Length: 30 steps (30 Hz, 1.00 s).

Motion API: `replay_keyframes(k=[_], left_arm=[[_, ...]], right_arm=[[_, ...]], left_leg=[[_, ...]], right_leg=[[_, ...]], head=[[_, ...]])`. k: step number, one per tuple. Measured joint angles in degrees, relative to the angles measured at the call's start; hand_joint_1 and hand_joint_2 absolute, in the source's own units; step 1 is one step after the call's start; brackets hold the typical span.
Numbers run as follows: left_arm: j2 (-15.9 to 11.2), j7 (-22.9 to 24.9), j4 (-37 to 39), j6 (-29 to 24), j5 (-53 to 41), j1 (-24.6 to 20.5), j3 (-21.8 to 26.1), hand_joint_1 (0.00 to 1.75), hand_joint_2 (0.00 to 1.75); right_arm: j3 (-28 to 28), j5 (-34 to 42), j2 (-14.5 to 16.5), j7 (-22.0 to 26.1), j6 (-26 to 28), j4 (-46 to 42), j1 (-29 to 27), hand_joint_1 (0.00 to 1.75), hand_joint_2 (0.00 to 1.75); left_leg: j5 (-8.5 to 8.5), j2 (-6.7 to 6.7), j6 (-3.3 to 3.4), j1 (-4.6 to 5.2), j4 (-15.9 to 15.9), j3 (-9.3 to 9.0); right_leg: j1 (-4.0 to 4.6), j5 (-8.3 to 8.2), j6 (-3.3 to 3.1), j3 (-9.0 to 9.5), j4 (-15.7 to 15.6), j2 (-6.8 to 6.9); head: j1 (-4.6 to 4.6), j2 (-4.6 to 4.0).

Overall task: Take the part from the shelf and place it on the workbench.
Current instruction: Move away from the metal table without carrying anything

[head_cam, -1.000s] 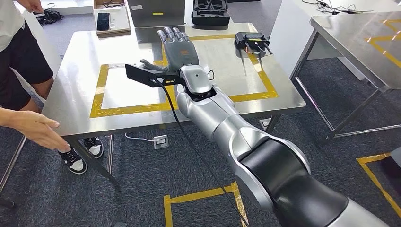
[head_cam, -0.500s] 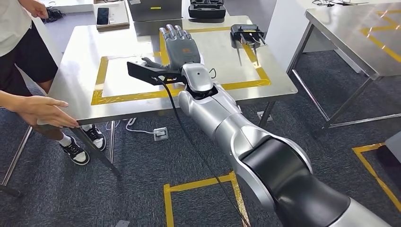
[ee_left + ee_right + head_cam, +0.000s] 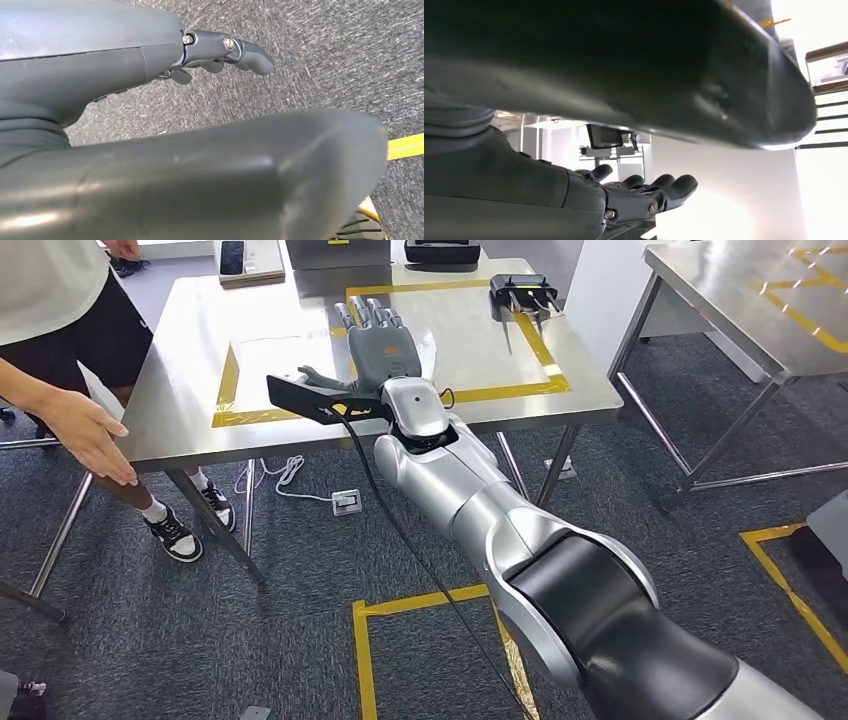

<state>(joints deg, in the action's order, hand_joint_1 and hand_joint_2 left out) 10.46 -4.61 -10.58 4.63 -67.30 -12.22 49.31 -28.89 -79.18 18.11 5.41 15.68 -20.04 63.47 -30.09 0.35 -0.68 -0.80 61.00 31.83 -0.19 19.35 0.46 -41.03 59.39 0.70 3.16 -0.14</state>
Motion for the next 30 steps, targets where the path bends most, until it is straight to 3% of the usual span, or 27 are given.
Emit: replay_keyframes(k=[1,2,5,6,7,8,10,12,13,15,16,18,20,21,22,23,25,27,28,30], left_arm=[[0.02,0.01,0.01,0.00,0.00,0.01,0.00,0.00,0.00],[0.04,0.01,0.02,0.00,0.00,0.02,0.00,0.00,0.00],[0.04,0.02,0.03,0.00,0.00,0.04,0.00,0.00,0.00],[0.04,0.02,0.03,0.00,0.00,0.05,0.00,0.00,0.00],[0.03,0.02,0.03,0.00,0.00,0.06,0.00,0.00,0.00],[0.03,0.02,0.03,0.00,0.00,0.07,0.00,0.00,0.00],[0.09,0.02,0.03,0.00,0.01,0.09,0.00,0.00,0.00],[0.20,-0.01,0.01,-0.03,0.02,0.07,0.00,0.00,0.00],[0.26,-0.03,0.01,-0.04,0.02,0.06,0.00,0.00,0.00],[0.35,-0.05,0.03,-0.03,0.03,0.10,0.00,0.00,0.00],[0.34,-0.04,0.04,-0.01,0.03,0.17,0.00,0.00,0.00],[0.27,-0.03,0.05,-0.01,0.04,0.29,0.00,0.00,0.00],[0.15,-0.02,0.05,-0.02,0.05,0.31,0.00,0.00,0.00],[0.10,-0.01,0.05,-0.01,0.06,0.31,0.00,0.00,0.00],[0.04,-0.01,0.05,-0.01,0.07,0.32,0.00,0.00,0.00],[-0.01,0.00,0.05,-0.01,0.07,0.32,0.00,0.00,0.00],[-0.05,-0.03,0.04,-0.01,0.07,0.28,0.00,0.00,0.00],[-0.04,-0.02,0.01,-0.01,0.07,0.22,0.00,0.00,0.00],[-0.04,0.03,0.00,-0.02,0.07,0.21,0.00,0.00,0.00],[-0.02,0.14,-0.01,-0.02,0.07,0.25,0.00,0.00,0.00]], right_arm=[[-0.01,-0.01,-0.08,-0.01,-0.01,0.02,-0.03,0.00,0.00],[-0.01,-0.01,-0.17,-0.03,-0.02,0.04,-0.06,0.00,0.00],[-0.01,-0.01,-0.26,-0.02,-0.01,0.07,-0.19,0.00,0.00],[-0.01,-0.01,-0.26,-0.01,-0.01,0.08,-0.33,0.00,0.00],[-0.01,0.00,-0.26,0.00,-0.01,0.10,-0.48,0.00,0.00],[-0.01,0.01,-0.26,-0.01,-0.01,0.11,-0.58,0.00,0.00],[-0.01,0.01,-0.20,-0.02,0.00,0.10,-0.52,0.00,0.00],[-0.01,0.00,-0.04,0.00,0.05,0.04,-0.35,0.00,0.00],[-0.01,0.00,0.01,0.01,0.08,0.01,-0.27,0.00,0.00],[-0.01,0.00,0.03,0.01,0.10,-0.01,-0.24,0.00,0.00],[-0.01,0.00,0.04,0.01,0.10,0.00,-0.24,0.00,0.00],[-0.01,0.00,0.13,0.01,0.10,0.01,-0.31,0.00,0.00],[-0.01,-0.01,0.19,0.01,0.10,0.02,-0.43,0.00,0.00],[-0.01,-0.01,0.20,0.01,0.09,0.03,-0.55,0.00,0.00],[-0.01,-0.01,0.20,0.01,0.09,0.05,-0.69,0.00,0.00],[-0.01,0.00,0.20,0.01,0.08,0.07,-0.79,0.00,0.00],[-0.01,0.06,0.20,0.01,0.08,0.09,-0.84,0.00,0.00],[-0.01,0.26,0.19,0.02,0.08,0.09,-0.83,0.00,0.00],[-0.01,0.40,0.19,0.04,0.05,0.09,-0.84,0.00,0.00],[-0.01,0.83,0.11,0.17,-0.05,0.12,-1.00,0.00,0.00]], left_leg=[[0.61,-0.05,0.54,-0.02,-0.01,0.43],[1.31,-0.11,0.99,-0.10,-0.07,1.12],[3.45,-0.19,1.55,-0.09,-0.06,3.65],[4.13,-0.21,1.59,-0.03,-0.05,4.54],[4.81,-0.23,1.61,0.04,-0.03,5.42],[5.49,-0.22,1.60,0.14,-0.03,6.26],[6.79,-0.16,1.48,0.32,-0.03,7.65],[7.97,-0.15,1.02,0.27,-0.27,8.28],[8.57,-0.18,0.65,0.11,-0.60,8.33],[9.72,-0.20,-0.13,-0.07,-1.58,8.26],[9.42,-0.18,-0.45,-0.08,-1.68,8.47],[5.69,-0.14,-0.94,-0.01,0.92,9.41],[0.18,-0.13,-1.48,-0.09,7.72,10.84],[-1.23,-0.14,-1.76,-0.15,11.05,11.26],[-1.36,-0.16,-2.01,-0.22,13.19,11.08],[-0.37,-0.17,-2.23,-0.29,13.35,10.02],[1.54,-0.24,-2.67,-0.48,8.14,5.38],[0.75,-0.12,-2.41,-0.32,1.61,0.86],[-0.05,-0.02,-1.92,-0.17,-0.08,-0.12],[0.15,0.08,-0.53,-0.06,-0.46,-0.06]], right_leg=[[-0.10,0.82,0.34,-0.36,0.48,-0.07],[-0.17,2.72,0.69,-1.02,2.04,-0.16],[-0.21,10.97,1.26,-3.88,12.53,-0.32],[-0.20,12.13,1.20,-4.24,15.68,-0.35],[-0.15,12.04,1.02,-3.77,17.28,-0.38],[-0.03,11.02,0.67,-2.26,16.82,-0.42],[0.50,9.46,-0.67,3.58,10.27,-0.60],[1.06,10.34,-1.72,8.72,2.74,-0.71],[1.28,10.91,-2.05,9.74,0.66,-0.75],[1.37,9.77,-2.37,9.71,-0.74,-0.72],[1.22,8.92,-2.64,9.63,-1.45,-0.62],[0.77,6.98,-3.00,9.07,-2.56,-0.39],[0.70,5.55,-3.12,7.58,-2.65,-0.32],[0.65,4.95,-3.03,6.71,-2.52,-0.29],[0.57,4.37,-2.89,5.76,-2.30,-0.26],[0.43,3.88,-2.68,4.79,-2.01,-0.23],[0.09,3.14,-2.07,2.91,-1.18,-0.21],[-0.01,2.61,-1.37,1.57,-0.29,-0.19],[0.05,2.28,-1.03,1.21,-0.03,-0.19],[0.12,1.60,-0.45,0.98,0.00,-0.22]], head=[[0.03,0.01],[0.08,0.01],[0.20,0.00],[0.20,0.00],[0.20,0.01],[0.20,0.01],[0.17,0.00],[0.16,0.00],[0.25,0.01],[0.47,0.01],[0.52,0.01],[0.39,0.01],[0.25,0.00],[0.25,0.00],[0.25,-0.01],[0.25,0.00],[0.23,0.00],[0.24,0.01],[0.23,0.01],[0.23,0.01]])
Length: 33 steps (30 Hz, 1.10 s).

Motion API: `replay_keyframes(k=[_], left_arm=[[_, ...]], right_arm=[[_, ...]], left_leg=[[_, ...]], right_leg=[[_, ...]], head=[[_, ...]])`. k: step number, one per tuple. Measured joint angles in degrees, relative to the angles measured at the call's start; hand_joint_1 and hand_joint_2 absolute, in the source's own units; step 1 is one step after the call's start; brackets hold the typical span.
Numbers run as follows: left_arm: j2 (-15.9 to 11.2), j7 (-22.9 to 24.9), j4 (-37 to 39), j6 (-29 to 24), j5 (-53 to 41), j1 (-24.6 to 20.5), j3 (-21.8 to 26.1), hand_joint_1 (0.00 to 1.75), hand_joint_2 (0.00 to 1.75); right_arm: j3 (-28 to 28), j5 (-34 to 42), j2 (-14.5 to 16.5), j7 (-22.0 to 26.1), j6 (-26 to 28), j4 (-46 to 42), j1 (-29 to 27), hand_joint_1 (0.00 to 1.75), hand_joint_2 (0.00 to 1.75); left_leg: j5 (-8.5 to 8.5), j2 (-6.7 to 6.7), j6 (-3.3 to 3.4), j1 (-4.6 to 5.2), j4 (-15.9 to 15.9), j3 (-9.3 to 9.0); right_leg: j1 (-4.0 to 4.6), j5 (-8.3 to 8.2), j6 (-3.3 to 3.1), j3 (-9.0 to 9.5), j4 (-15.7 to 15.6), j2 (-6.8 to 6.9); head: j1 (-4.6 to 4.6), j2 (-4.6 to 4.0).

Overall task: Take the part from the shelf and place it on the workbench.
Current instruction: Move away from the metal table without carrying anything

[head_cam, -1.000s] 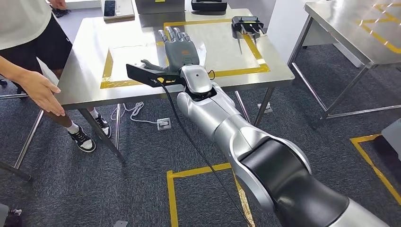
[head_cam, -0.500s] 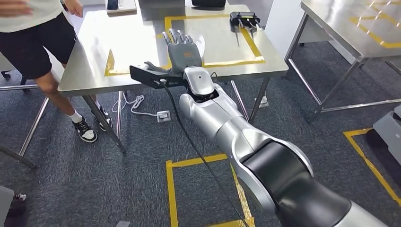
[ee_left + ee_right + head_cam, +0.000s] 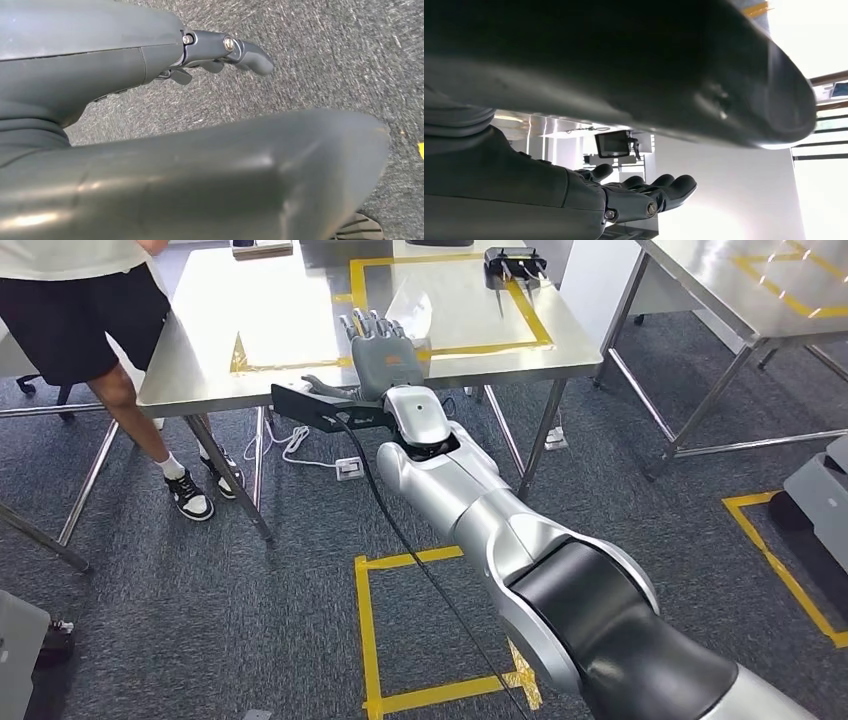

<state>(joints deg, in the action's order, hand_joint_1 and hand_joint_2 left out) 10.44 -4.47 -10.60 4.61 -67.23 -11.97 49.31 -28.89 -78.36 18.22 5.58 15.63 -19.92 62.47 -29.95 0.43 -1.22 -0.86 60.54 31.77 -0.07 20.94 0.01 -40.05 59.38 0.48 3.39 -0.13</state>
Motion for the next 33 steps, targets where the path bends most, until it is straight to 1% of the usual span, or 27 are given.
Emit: replay_keyframes(k=[1,2,3,4,5,6,7,8,9,11,12,13,14,15,18,19,20,24,28,33], left_arm=[[0.02,0.06,0.00,0.00,0.00,0.00,0.00,0.00,0.00],[0.05,0.11,0.00,0.00,0.00,0.01,0.00,0.00,0.00],[0.08,0.16,0.01,0.00,0.01,0.02,0.00,0.00,0.00],[0.08,0.21,0.01,0.00,0.01,0.03,0.00,0.00,0.00],[0.08,0.25,0.01,0.01,0.01,0.05,0.00,0.00,0.00],[0.08,0.27,0.02,0.01,0.01,0.08,0.00,0.00,0.00],[0.07,0.31,0.02,0.02,0.00,0.12,0.00,0.00,0.00],[0.06,0.34,0.02,0.01,-0.01,0.15,0.00,0.00,0.00],[0.07,0.38,0.02,0.01,-0.02,0.18,0.00,0.00,0.00],[0.13,0.48,0.03,0.00,-0.10,0.23,0.00,0.00,0.00],[0.15,0.52,0.03,-0.01,-0.13,0.23,0.00,0.00,0.00],[0.18,0.55,0.04,-0.01,-0.15,0.22,0.00,0.00,0.00],[0.24,0.58,0.05,-0.01,-0.15,0.24,0.00,0.00,0.00],[0.23,0.62,0.06,-0.01,-0.15,0.29,0.00,0.00,0.00],[0.18,0.81,0.07,0.00,-0.10,0.48,0.00,0.00,1.31],[0.16,0.95,0.07,0.00,0.04,0.50,0.00,0.00,1.75],[0.13,1.16,0.07,0.00,0.22,0.53,0.00,0.00,1.75],[-0.09,1.94,0.06,0.00,0.99,0.62,0.04,0.00,1.75],[-0.15,2.10,0.06,0.00,1.38,0.70,0.04,0.00,1.75],[-0.15,3.06,0.06,0.00,1.66,0.77,0.04,0.00,1.75]], right_arm=[[0.00,0.30,-0.11,0.11,-0.08,0.02,-0.14,0.00,0.00],[0.00,0.65,-0.24,0.25,-0.15,0.04,-0.34,0.00,0.00],[0.00,1.04,-0.43,0.40,-0.20,0.07,-0.60,0.00,0.00],[0.00,1.38,-0.59,0.53,-0.29,0.14,-0.94,0.00,0.00],[0.00,1.70,-0.76,0.60,-0.42,0.22,-1.41,0.00,0.00],[0.00,2.00,-0.97,0.62,-0.60,0.35,-2.05,0.00,0.00],[0.00,2.28,-1.15,0.56,-0.81,0.51,-2.85,0.00,0.00],[0.00,2.54,-1.35,0.44,-0.97,0.68,-3.73,0.00,0.00],[0.00,2.72,-1.56,0.25,-1.05,0.87,-4.57,0.00,0.00],[0.00,3.09,-1.99,-0.13,-0.99,1.21,-5.89,0.00,0.00],[0.01,3.35,-2.19,-0.24,-0.85,1.36,-6.43,0.00,0.00],[0.03,3.70,-2.40,-0.27,-0.68,1.50,-7.00,0.00,0.00],[0.10,4.10,-2.64,-0.26,-0.44,1.65,-7.64,0.00,0.00],[0.25,4.56,-2.91,-0.25,-0.14,1.78,-8.35,0.00,0.00],[0.94,5.73,-3.54,0.00,0.69,2.08,-10.11,0.00,0.00],[1.20,6.04,-3.69,0.14,0.92,2.16,-10.53,0.00,0.00],[1.46,6.31,-3.85,0.29,1.13,2.22,-10.92,0.00,0.00],[2.66,7.55,-4.32,0.54,1.53,2.46,-12.06,0.00,1.75],[3.60,7.79,-4.81,-0.36,1.39,2.69,-13.51,0.00,1.75],[4.65,8.87,-5.43,-0.87,1.23,2.97,-15.73,0.00,1.75]], left_leg=[[0.29,-0.03,0.57,-0.08,-0.05,0.19],[0.64,-0.09,1.06,-0.20,-0.14,0.39],[1.00,-0.15,1.46,-0.32,-0.21,0.66],[1.30,-0.17,1.68,-0.34,-0.20,0.97],[1.56,-0.20,1.79,-0.34,-0.19,1.31],[1.81,-0.21,1.80,-0.32,-0.17,1.65],[2.03,-0.21,1.79,-0.31,-0.15,1.93],[2.20,-0.17,1.74,-0.30,-0.14,2.13],[2.33,-0.11,1.68,-0.29,-0.13,2.25],[2.55,-0.06,1.40,-0.25,-0.19,2.42],[2.68,-0.08,1.12,-0.26,-0.27,2.51],[2.83,-0.13,0.80,-0.31,-0.40,2.58],[3.01,-0.17,0.43,-0.32,-0.63,2.60],[3.12,-0.21,0.46,-0.31,-0.84,2.53],[3.34,-0.39,0.97,-0.11,-1.41,2.34],[3.45,-0.42,0.82,-0.12,-1.60,2.28],[3.59,-0.42,0.60,-0.12,-1.79,2.23],[4.06,-0.42,-0.11,-0.14,-2.29,2.16],[4.28,-0.42,-0.43,-0.17,-2.37,2.21],[4.44,-0.42,-0.49,-0.17,-2.36,2.28]], right_leg=[[-0.05,0.08,0.30,-0.18,0.20,-0.07],[-0.12,0.87,0.63,-0.58,1.13,-0.14],[-0.19,2.42,0.96,-1.43,3.25,-0.21],[-0.27,4.60,1.29,-2.69,6.63,-0.26],[-0.30,6.79,1.53,-4.17,10.68,-0.29],[-0.33,8.40,1.65,-5.38,14.20,-0.29],[-0.34,9.07,1.65,-5.79,16.10,-0.30],[-0.33,8.65,1.51,-4.98,15.62,-0.31],[-0.28,7.36,1.24,-2.99,12.76,-0.33],[0.05,4.94,0.37,1.93,4.49,-0.39],[0.29,4.30,-0.01,3.50,1.54,-0.44],[0.53,4.19,-0.27,4.18,0.05,-0.48],[0.70,4.11,-0.39,4.26,-0.24,-0.51],[0.69,3.90,-0.27,4.27,-0.57,-0.54],[0.49,3.50,0.11,4.29,-1.14,-0.59],[0.50,3.48,-0.01,4.25,-1.14,-0.61],[0.51,3.44,-0.13,4.22,-1.12,-0.61],[0.54,3.22,-0.61,4.02,-1.11,-0.60],[0.58,3.06,-0.85,3.92,-1.07,-0.60],[0.57,2.91,-0.92,3.90,-1.07,-0.59]], head=[[-0.02,0.00],[0.03,0.00],[0.06,0.00],[0.11,0.00],[0.12,0.00],[0.11,0.00],[0.11,-0.01],[0.12,-0.01],[0.13,-0.01],[0.10,0.00],[0.13,-0.01],[0.13,-0.01],[0.15,-0.01],[0.19,-0.01],[0.13,-0.01],[0.12,0.00],[0.12,-0.01],[0.11,-0.01],[0.13,-0.01],[0.13,-0.01]])
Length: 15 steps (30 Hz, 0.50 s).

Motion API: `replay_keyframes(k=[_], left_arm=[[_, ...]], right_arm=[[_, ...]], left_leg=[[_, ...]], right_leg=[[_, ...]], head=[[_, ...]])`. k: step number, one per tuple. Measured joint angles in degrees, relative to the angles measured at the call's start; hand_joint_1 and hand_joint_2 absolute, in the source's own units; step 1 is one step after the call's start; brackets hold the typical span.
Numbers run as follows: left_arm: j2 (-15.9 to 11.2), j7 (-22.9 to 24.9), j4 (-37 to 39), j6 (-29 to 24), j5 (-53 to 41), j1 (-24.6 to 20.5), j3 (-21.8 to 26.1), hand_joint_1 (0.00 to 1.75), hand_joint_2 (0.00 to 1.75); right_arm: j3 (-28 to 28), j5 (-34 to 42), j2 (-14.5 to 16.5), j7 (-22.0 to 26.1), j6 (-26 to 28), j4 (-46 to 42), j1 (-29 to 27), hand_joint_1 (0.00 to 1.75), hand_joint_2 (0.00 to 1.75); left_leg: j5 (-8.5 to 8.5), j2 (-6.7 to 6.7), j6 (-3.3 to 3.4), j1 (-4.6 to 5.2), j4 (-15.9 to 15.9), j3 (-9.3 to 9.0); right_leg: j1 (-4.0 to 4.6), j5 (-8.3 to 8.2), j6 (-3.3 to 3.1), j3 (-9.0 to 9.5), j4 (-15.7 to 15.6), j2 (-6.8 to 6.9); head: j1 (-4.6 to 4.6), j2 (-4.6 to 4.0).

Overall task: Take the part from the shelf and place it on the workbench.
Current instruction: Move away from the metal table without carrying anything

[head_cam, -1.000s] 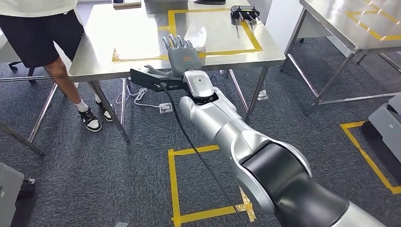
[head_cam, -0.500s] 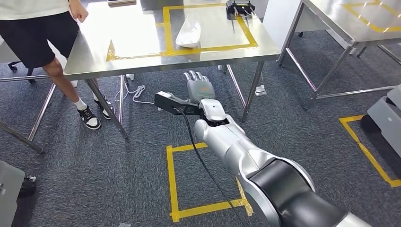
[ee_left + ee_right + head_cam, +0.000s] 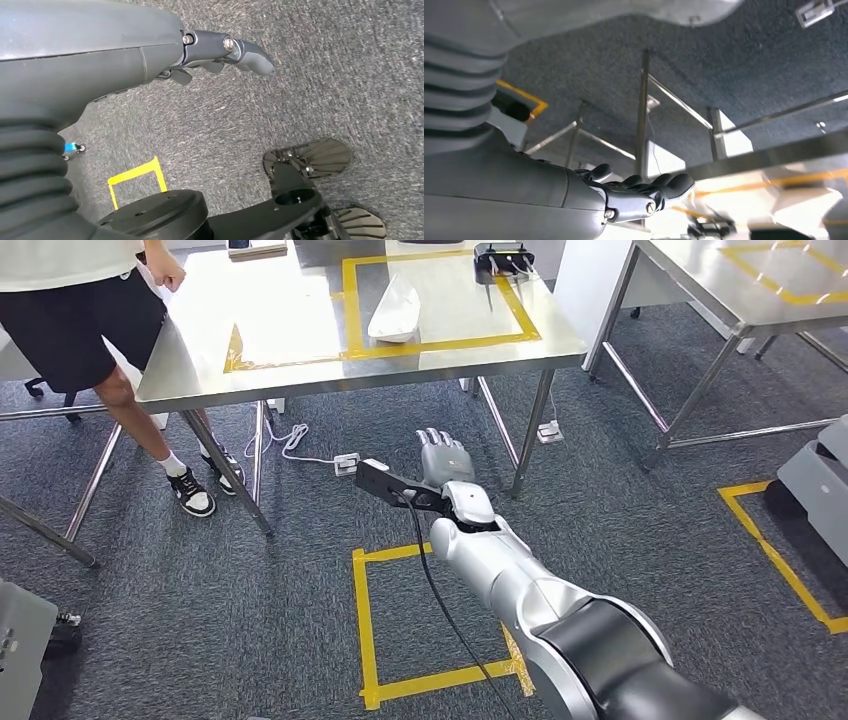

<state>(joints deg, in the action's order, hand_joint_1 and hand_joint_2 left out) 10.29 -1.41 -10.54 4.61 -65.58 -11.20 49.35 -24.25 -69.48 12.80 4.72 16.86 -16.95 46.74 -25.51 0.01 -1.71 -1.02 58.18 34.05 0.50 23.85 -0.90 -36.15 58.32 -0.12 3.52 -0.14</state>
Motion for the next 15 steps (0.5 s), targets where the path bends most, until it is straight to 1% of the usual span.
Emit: replay_keyframes(k=[4,8,15], left_arm=[[-0.02,1.39,0.00,0.00,0.96,0.12,0.15,0.00,1.75],[-0.07,3.86,0.00,0.00,1.64,0.26,0.73,0.00,1.75],[-0.16,5.76,0.00,0.00,2.67,0.59,1.80,0.00,1.75]], right_arm=[[2.40,4.41,-0.12,-0.57,-1.38,0.23,-1.84,0.00,1.75],[5.72,8.65,-0.27,-3.00,-3.54,0.62,-4.62,0.00,1.75],[10.89,13.21,-1.15,-5.05,-5.81,1.50,-10.44,0.00,1.75]], left_leg=[[0.04,0.01,0.03,0.03,0.06,0.05],[0.03,0.03,0.04,0.04,0.11,0.07],[0.02,0.04,0.06,0.04,0.12,0.15]], right_leg=[[-0.04,-0.06,0.05,0.00,0.00,0.00],[-0.04,-0.07,0.07,0.00,-0.01,0.02],[-0.05,-0.08,0.09,-0.06,-0.01,0.04]], head=[[0.01,0.01],[0.01,0.01],[0.01,0.00]])
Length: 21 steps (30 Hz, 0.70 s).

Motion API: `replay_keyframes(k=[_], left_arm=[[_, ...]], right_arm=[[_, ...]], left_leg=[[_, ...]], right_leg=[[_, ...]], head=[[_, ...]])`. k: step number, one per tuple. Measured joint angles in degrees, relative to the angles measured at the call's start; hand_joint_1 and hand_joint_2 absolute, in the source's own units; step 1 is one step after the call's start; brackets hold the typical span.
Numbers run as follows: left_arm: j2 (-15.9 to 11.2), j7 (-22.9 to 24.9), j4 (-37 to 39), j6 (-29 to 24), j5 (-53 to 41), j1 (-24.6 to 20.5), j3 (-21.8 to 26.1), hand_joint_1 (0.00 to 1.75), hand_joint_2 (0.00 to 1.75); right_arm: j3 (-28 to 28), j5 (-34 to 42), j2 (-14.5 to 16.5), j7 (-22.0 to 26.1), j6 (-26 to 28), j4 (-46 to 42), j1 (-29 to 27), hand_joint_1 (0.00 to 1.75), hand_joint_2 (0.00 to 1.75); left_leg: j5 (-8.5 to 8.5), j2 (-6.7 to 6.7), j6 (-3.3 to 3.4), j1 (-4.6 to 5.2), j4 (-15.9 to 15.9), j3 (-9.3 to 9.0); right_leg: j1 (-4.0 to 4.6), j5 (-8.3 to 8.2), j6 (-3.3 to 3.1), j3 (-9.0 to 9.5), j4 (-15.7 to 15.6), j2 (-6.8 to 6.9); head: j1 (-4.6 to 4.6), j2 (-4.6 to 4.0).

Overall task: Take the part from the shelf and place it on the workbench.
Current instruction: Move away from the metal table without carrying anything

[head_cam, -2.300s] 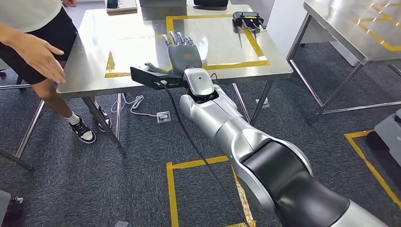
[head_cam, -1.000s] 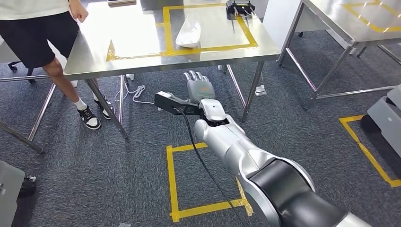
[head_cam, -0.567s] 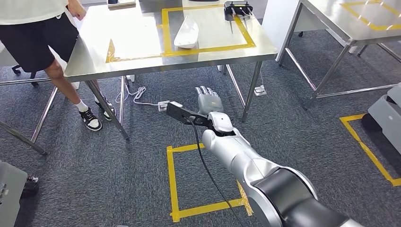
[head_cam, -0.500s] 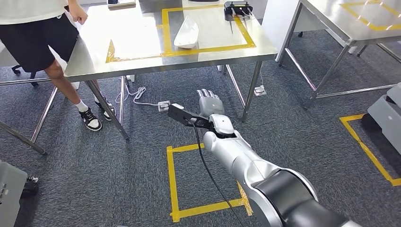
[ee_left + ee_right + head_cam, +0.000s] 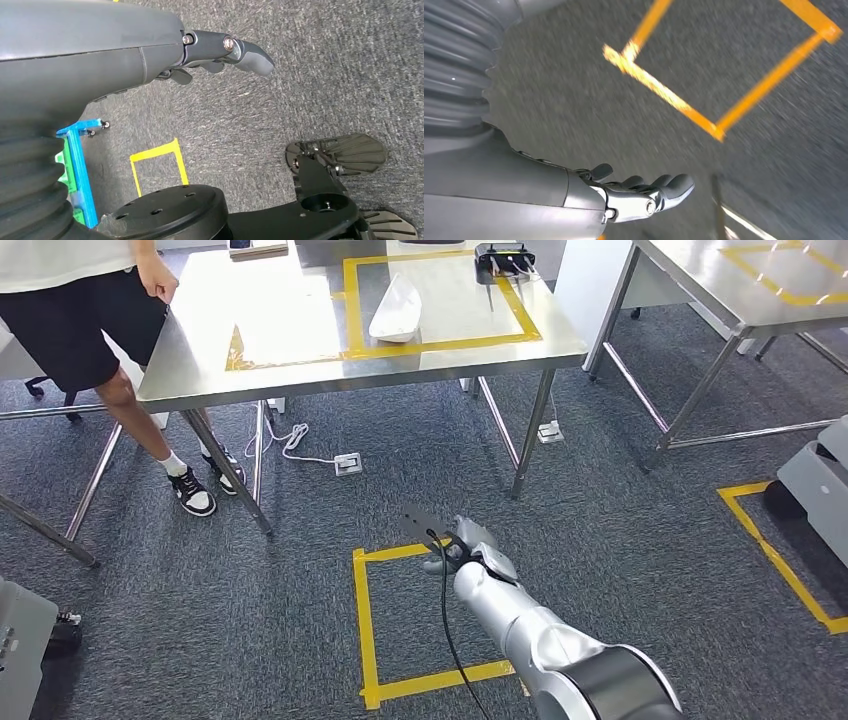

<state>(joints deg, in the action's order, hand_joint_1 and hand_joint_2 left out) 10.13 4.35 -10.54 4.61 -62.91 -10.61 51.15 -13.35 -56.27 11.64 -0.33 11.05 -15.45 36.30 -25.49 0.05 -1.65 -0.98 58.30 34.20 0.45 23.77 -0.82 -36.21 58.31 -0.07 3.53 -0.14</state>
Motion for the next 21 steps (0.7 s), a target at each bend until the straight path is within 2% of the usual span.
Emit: replay_keyframes(k=[6,10,13,14,17,21], left_arm=[[-0.21,0.01,-0.07,0.00,0.71,0.28,0.37,0.00,1.75],[-0.93,-0.35,-0.63,0.00,4.41,1.67,-1.08,0.00,1.75],[-1.64,-0.74,-1.31,0.00,8.68,2.83,-3.44,0.00,0.44],[-1.86,-0.87,-1.55,0.00,10.04,3.21,-4.32,0.00,0.44],[-2.50,-1.09,-2.26,0.00,13.98,4.41,-7.23,0.00,1.75],[-3.33,-1.38,-3.27,0.00,19.13,5.99,-11.41,0.00,1.75]], right_arm=[[4.36,3.37,-0.73,1.03,-0.79,0.27,-2.42,0.00,1.75],[6.64,7.08,-1.61,1.19,-1.32,0.28,-6.32,0.00,1.75],[7.69,10.70,-2.24,1.19,-1.92,0.28,-9.46,0.00,1.75],[7.95,11.83,-2.44,1.19,-2.16,0.27,-10.41,0.00,1.75],[8.60,15.11,-3.04,1.18,-2.78,0.19,-13.12,0.00,1.75],[9.11,19.45,-3.91,1.14,-3.64,-0.07,-16.58,0.00,1.75]], left_leg=[[0.01,-0.01,0.02,0.00,0.00,0.01],[0.01,-0.01,0.03,0.00,0.00,0.06],[-0.02,-0.02,0.05,0.00,0.00,0.09],[-0.03,-0.02,0.07,0.00,0.00,0.10],[-0.06,-0.03,0.12,0.00,0.00,0.12],[-0.08,-0.03,0.15,0.00,0.00,0.13]], right_leg=[[0.01,0.00,0.01,-0.02,0.00,-0.01],[0.01,0.00,0.01,-0.05,0.00,-0.01],[0.01,0.01,0.02,-0.09,0.00,-0.01],[0.01,0.02,0.02,-0.10,0.00,-0.01],[0.01,0.04,0.04,-0.10,0.00,-0.01],[0.00,0.04,0.04,-0.10,-0.01,-0.01]], head=[[-0.01,-0.01],[0.01,0.00],[0.00,0.01],[0.00,0.01],[-0.01,0.01],[0.01,-0.01]])
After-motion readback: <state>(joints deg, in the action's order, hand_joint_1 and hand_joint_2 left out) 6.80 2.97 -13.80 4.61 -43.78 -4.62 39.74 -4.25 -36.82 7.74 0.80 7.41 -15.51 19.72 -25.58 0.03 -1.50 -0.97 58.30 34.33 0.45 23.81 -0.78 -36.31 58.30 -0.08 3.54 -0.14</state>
